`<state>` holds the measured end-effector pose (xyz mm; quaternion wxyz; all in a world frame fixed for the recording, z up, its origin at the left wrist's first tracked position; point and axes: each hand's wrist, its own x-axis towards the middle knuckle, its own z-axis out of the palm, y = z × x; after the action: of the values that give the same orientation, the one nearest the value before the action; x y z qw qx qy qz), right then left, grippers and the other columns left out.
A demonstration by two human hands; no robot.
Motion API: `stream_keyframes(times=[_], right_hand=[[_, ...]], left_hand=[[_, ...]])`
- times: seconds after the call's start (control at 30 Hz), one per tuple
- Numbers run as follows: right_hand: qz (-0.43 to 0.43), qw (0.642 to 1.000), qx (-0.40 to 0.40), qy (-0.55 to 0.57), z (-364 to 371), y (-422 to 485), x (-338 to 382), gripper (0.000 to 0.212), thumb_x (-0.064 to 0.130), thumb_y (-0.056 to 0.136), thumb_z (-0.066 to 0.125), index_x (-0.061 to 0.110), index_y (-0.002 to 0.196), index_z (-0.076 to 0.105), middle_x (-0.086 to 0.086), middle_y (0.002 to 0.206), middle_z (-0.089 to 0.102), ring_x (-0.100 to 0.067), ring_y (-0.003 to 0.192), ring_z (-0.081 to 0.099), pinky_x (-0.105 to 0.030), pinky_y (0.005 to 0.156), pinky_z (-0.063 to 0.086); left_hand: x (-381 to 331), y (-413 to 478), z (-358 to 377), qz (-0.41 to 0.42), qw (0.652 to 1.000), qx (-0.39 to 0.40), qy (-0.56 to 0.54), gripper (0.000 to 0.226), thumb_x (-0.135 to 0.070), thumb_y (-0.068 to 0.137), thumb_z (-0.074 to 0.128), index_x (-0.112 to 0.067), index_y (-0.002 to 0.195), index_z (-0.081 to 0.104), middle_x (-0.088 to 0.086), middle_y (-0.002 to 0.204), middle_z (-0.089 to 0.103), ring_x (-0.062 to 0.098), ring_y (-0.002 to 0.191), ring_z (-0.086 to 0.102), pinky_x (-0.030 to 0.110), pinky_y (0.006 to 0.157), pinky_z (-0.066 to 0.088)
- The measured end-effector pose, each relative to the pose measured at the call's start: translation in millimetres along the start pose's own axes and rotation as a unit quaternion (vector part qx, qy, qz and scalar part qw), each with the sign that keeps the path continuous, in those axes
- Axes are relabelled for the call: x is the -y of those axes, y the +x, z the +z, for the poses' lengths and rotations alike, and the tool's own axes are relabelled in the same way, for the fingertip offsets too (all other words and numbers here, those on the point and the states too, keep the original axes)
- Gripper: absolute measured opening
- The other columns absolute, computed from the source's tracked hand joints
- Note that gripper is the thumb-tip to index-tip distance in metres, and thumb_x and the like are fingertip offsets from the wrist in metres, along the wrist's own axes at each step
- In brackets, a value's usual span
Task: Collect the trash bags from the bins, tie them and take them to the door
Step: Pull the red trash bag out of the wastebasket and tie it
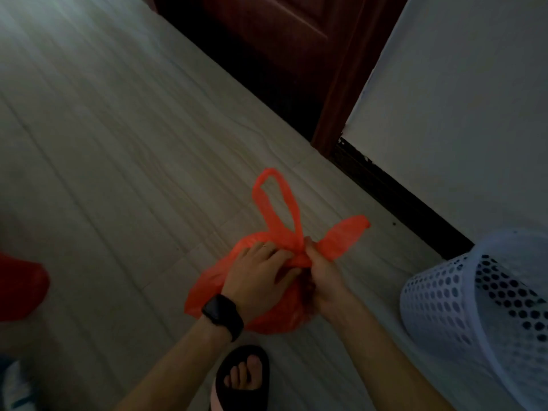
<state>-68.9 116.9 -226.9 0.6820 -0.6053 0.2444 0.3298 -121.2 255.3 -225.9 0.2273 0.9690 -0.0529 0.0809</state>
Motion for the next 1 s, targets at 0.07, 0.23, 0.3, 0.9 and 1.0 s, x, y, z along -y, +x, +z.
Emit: stream_keyframes(times=[0.07, 0.23, 0.3, 0.9, 1.0], right_hand=[[0.039, 0.995, 0.052, 0.081, -2, -5, 7, 0.027, 0.044, 0.085, 0.067, 0.017, 0.087, 0.069, 0.004, 0.060, 0.067, -0.004, 0.041, 0.055, -0.017, 0.041, 0.043], [0.085, 0.974, 0.183, 0.099, -20, -6, 4, 0.042, 0.036, 0.053, 0.093, 0.018, 0.084, 0.071, 0.002, 0.067, 0.061, -0.007, 0.048, 0.041, -0.022, 0.053, 0.034], [0.100, 0.972, 0.195, 0.089, -27, -5, 3, 0.044, 0.030, 0.047, 0.096, 0.015, 0.081, 0.073, -0.002, 0.073, 0.062, -0.008, 0.052, 0.045, -0.023, 0.057, 0.039], [-0.254, 0.888, -0.093, -0.373, -24, -9, 7, 0.016, 0.031, 0.081, 0.077, 0.023, 0.076, 0.065, 0.008, 0.075, 0.070, -0.013, 0.073, 0.069, -0.035, 0.069, 0.055], [-0.305, 0.869, -0.159, -0.356, -18, 6, -4, 0.032, 0.048, 0.079, 0.069, 0.019, 0.076, 0.055, 0.008, 0.073, 0.062, -0.011, 0.067, 0.062, -0.039, 0.065, 0.052]], left_hand=[[8, -3, -1, -0.068, 0.988, 0.027, -0.138, 0.035, -0.051, 0.090, 0.053, -0.025, 0.105, 0.072, -0.006, 0.103, 0.071, 0.016, 0.098, 0.063, 0.037, 0.087, 0.049], [30, 17, -14, -0.160, 0.894, 0.170, -0.383, 0.018, -0.030, 0.090, 0.066, -0.016, 0.097, 0.075, -0.014, 0.088, 0.075, -0.001, 0.085, 0.067, 0.023, 0.083, 0.052], [31, 29, -22, -0.192, 0.847, 0.236, -0.436, 0.030, -0.031, 0.083, 0.068, -0.005, 0.099, 0.071, -0.017, 0.083, 0.071, -0.002, 0.083, 0.062, 0.021, 0.083, 0.050], [30, 45, -6, -0.336, 0.688, 0.312, -0.562, 0.015, -0.032, 0.082, 0.064, -0.020, 0.074, 0.066, -0.003, 0.066, 0.060, 0.011, 0.060, 0.054, 0.024, 0.062, 0.043], [32, 33, 5, -0.349, 0.717, 0.242, -0.554, 0.008, -0.029, 0.091, 0.064, -0.021, 0.089, 0.066, -0.005, 0.078, 0.067, 0.012, 0.074, 0.062, 0.026, 0.074, 0.049]])
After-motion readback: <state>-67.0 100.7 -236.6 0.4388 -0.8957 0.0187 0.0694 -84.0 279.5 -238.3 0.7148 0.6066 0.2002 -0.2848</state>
